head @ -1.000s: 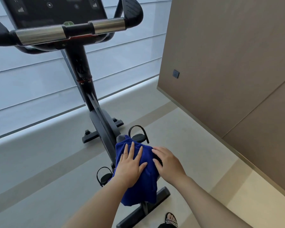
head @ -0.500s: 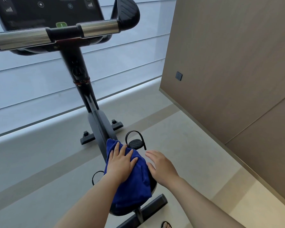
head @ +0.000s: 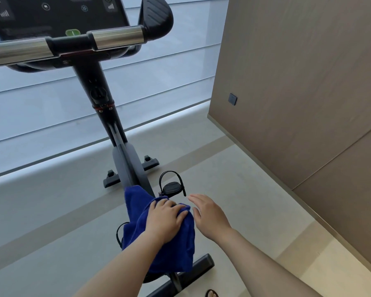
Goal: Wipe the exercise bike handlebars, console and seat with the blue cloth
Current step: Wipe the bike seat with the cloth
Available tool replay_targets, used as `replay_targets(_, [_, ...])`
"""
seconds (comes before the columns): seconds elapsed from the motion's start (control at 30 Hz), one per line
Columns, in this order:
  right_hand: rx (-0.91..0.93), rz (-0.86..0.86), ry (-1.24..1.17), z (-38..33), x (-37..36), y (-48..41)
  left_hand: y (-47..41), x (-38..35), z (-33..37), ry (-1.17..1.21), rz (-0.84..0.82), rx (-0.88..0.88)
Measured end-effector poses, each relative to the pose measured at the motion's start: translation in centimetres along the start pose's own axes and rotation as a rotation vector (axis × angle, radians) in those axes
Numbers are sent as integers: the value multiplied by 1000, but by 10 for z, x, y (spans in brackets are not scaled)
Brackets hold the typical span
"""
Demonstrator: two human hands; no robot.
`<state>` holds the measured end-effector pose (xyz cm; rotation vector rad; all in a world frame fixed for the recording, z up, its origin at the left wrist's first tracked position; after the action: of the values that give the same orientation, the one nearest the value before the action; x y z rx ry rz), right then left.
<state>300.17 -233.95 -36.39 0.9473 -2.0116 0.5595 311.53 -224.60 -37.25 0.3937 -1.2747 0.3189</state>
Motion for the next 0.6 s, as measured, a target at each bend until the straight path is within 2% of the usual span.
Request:
replay_targets(0.33, [-19, -19, 10, 16, 9, 18, 12, -6, 16, -30, -17, -118])
replay_targets(0.6, [18, -22, -50, -5, 3, 29, 40, 6, 6, 101, 28, -208])
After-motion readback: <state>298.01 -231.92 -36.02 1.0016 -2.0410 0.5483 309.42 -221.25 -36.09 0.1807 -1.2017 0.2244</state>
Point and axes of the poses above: each hand's wrist, its own y-axis away from the middle knuckle, its own x-axis out of the back of the hand, z = x × y, the point moved 3 cm from there along -y, towards the middle knuckle, and after that the axes turned 6 degrees about z, right-handed, at the moved point
